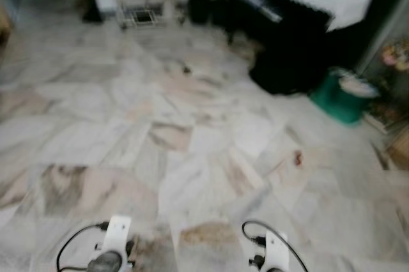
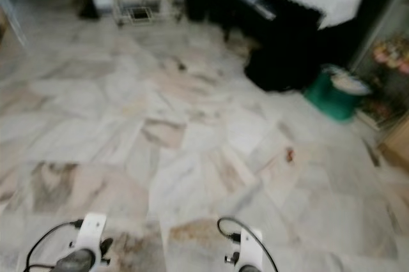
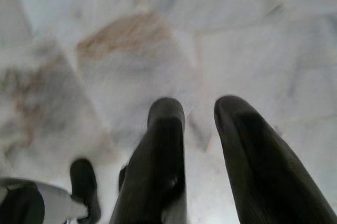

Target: Setting the table

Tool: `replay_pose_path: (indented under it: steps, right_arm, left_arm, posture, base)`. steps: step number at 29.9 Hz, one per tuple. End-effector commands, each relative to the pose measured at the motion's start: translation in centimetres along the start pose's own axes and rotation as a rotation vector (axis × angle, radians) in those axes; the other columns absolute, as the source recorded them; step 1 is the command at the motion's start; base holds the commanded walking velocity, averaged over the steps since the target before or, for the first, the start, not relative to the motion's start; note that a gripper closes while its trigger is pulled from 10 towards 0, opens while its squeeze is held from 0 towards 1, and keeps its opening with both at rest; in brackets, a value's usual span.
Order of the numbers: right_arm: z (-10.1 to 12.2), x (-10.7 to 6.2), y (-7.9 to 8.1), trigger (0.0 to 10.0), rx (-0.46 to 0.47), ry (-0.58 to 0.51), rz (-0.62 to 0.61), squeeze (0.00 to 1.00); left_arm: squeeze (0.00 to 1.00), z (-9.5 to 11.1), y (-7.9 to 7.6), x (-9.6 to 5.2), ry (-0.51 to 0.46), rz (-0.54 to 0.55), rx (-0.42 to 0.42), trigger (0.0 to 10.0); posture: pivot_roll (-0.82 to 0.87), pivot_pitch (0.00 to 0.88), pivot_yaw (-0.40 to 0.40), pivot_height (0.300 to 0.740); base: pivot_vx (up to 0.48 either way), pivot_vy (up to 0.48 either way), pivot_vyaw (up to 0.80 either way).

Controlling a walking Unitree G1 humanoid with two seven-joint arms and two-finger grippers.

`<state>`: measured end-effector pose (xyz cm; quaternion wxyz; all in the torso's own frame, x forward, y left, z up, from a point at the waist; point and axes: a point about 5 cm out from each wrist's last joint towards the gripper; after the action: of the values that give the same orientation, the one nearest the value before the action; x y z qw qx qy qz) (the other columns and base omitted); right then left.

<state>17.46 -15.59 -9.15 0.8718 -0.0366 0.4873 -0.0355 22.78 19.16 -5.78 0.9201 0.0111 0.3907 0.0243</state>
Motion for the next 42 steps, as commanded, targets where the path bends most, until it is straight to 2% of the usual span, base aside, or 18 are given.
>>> replay_pose_path:
  steps: [1, 10, 42]
  right_arm:
    - [-1.35, -0.13, -1.96, 10.0, 0.008, 0.023, -0.027, 0.0]
    - [-1.58, -0.16, -2.45, 10.0, 0.013, 0.026, -0.028, 0.0]
    - [-1.51, -0.15, -2.59, 10.0, 0.009, 0.022, -0.023, 0.0]
  left_arm:
    - [0.0, -0.5, 0.89, -0.17, 0.014, 0.03, -0.012, 10.0]
    - [0.0, -0.67, 0.93, -0.21, 0.018, 0.031, -0.015, 10.0]
    - [0.0, -0.68, 0.72, -0.2, 0.013, 0.032, -0.02, 10.0]
  posture:
    - [0.11, 0.0, -0.066, 0.74]
    - [0.11, 0.0, -0.069, 0.74]
    - [0.11, 0.0, -0.071, 0.74]
  base:
    - [0.0, 0.0, -0.77]
    - [0.0, 0.0, -0.77]
    - [0.0, 0.0, -0.77]
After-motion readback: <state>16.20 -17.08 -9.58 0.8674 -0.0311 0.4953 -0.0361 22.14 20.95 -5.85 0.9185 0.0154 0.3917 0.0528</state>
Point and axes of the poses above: a point about 5 cm out from each wrist's last joint towards the gripper, its own x axis pointing out of the wrist towards the gripper, its own z axis along the axis of the wrist's last joint, y = z × x, and after that the axes turned 9 degrees about -x, right-handed
